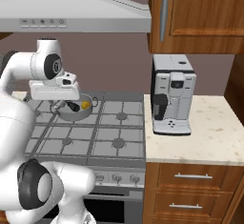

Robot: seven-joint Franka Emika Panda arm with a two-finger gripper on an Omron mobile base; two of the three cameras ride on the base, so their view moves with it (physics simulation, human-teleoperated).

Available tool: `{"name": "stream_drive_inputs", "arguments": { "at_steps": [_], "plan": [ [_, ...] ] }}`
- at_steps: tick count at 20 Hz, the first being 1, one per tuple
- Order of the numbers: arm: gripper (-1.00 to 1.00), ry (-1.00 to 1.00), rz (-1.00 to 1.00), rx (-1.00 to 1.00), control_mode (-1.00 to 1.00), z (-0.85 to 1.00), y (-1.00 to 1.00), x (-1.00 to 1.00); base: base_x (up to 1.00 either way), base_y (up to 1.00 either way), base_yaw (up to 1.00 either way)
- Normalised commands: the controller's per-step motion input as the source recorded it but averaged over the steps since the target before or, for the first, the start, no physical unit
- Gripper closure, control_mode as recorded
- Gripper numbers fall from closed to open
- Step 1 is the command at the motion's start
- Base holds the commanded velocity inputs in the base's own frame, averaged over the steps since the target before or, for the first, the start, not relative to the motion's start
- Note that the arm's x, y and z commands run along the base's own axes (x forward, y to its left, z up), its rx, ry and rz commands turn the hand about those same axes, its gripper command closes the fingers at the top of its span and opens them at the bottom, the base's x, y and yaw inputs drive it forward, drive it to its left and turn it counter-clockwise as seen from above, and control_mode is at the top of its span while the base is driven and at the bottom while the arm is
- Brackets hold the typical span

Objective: Put the eggplant and lemon in the pot. Retrieve the spatula and lightly stir the vegetables in the pot.

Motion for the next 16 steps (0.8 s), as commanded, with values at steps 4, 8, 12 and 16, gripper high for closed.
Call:
{"name": "stream_drive_inputs", "arguments": {
  "at_steps": [4,8,12,16],
  "plan": [
    [1.00,0.01,0.22,-0.07,-1.00,-0.51,0.05,0.05,0.00,0.00,0.00],
    [1.00,-0.01,0.19,0.00,-1.00,-0.39,0.00,0.00,0.00,0.00,0.00],
    [1.00,-0.02,0.22,0.00,-1.00,-0.10,0.00,0.39,0.00,0.00,0.00],
    [1.00,-0.10,0.23,0.00,-1.00,-0.08,0.00,0.58,0.00,0.00,0.00]
  ]
}}
